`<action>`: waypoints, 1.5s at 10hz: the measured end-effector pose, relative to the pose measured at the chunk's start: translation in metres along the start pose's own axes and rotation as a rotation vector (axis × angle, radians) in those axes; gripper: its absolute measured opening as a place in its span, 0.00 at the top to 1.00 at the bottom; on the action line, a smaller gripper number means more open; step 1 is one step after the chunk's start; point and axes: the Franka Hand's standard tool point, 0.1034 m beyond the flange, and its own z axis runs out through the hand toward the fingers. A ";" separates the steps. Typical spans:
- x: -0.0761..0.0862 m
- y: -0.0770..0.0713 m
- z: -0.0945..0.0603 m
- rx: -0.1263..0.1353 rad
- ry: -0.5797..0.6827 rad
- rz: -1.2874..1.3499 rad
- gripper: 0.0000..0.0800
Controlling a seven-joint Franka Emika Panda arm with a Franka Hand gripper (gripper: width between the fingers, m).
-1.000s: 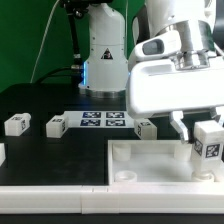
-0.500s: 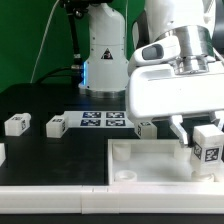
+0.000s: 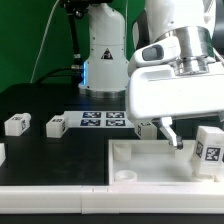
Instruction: Assemble one leg
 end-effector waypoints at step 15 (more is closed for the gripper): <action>0.012 -0.012 -0.015 0.036 -0.311 0.021 0.19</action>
Offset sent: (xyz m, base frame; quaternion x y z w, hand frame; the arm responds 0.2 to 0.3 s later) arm 0.0000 0.0000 0.0000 0.0000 0.0000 0.0000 1.0000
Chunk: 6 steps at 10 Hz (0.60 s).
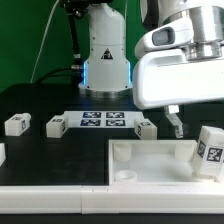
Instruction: Assemble one leg
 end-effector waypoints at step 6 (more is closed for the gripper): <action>0.003 -0.004 0.000 0.032 -0.339 0.008 0.19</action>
Offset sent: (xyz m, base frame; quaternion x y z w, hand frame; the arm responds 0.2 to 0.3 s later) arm 0.0137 -0.0033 0.0041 -0.0037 -0.1549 -0.0138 0.9878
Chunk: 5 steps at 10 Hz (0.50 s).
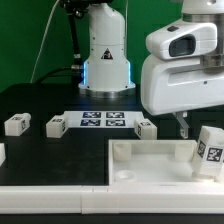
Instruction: Assemble one leg
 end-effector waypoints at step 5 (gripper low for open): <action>0.008 0.006 0.005 -0.034 0.043 0.022 0.19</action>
Offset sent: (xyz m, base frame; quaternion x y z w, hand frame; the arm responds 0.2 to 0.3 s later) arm 0.0165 -0.0172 -0.0076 -0.1037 0.0318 0.0022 0.9941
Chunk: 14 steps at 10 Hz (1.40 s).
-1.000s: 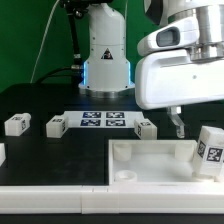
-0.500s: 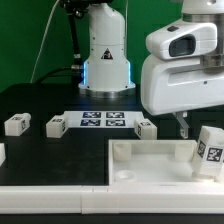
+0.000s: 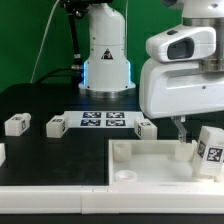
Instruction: Assemble one leg
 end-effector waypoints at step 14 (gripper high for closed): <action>0.002 0.005 0.000 0.013 0.009 0.317 0.63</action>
Offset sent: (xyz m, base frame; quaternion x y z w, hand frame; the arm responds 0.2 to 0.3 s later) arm 0.0000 0.0000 0.0000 0.0000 0.0000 0.0000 1.0000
